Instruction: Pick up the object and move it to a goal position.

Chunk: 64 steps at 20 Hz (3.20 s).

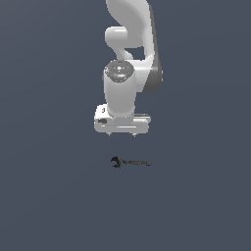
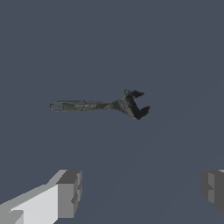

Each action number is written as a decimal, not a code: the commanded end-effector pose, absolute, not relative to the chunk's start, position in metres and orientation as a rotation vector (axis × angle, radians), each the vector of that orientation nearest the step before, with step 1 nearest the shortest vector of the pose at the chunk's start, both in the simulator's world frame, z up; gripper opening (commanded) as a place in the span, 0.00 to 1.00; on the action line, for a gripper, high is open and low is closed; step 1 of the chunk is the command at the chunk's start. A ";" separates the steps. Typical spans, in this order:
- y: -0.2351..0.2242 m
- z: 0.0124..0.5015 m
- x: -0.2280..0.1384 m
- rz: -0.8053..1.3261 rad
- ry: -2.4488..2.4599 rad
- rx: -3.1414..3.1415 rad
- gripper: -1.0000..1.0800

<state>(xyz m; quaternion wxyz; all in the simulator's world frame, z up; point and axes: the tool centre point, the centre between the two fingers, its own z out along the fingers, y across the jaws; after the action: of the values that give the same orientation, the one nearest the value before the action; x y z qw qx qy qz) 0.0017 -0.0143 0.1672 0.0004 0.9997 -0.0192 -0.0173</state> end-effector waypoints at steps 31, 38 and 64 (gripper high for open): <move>0.023 0.156 0.020 -0.027 0.423 3.110 0.96; 0.023 0.139 0.029 -0.029 0.726 3.048 0.96; 0.026 0.077 0.058 -0.016 1.773 2.588 0.96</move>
<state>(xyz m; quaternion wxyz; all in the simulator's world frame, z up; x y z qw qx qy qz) 0.0568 0.0260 0.0807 0.0024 0.8368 0.5475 -0.0059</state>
